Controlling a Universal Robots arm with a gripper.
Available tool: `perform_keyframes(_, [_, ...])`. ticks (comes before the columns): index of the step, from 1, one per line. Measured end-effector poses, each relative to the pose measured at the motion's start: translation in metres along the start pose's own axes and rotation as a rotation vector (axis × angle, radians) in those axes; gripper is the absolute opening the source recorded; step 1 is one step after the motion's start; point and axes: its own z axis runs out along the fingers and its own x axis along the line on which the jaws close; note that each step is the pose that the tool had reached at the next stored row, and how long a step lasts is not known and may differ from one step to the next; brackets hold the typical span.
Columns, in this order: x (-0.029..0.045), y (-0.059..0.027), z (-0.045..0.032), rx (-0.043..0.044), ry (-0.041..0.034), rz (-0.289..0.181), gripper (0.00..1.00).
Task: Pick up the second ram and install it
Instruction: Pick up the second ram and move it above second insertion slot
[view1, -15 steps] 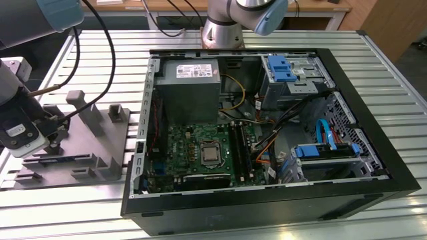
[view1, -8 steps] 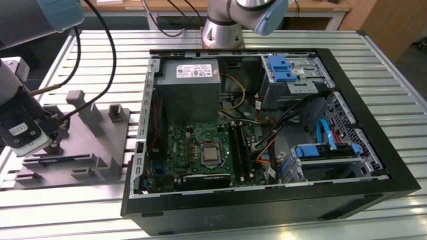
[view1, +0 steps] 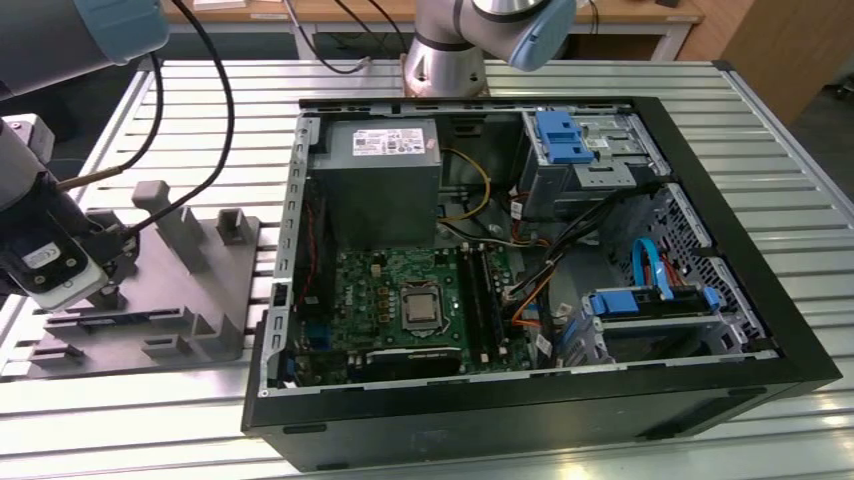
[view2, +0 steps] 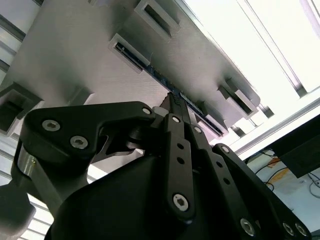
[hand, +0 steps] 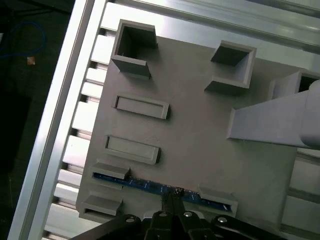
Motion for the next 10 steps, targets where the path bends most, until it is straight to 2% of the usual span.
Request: perform_keyframes(10, [0.0000, 0.0000, 0.0000, 0.0018, 0.0023, -0.057, 0.10])
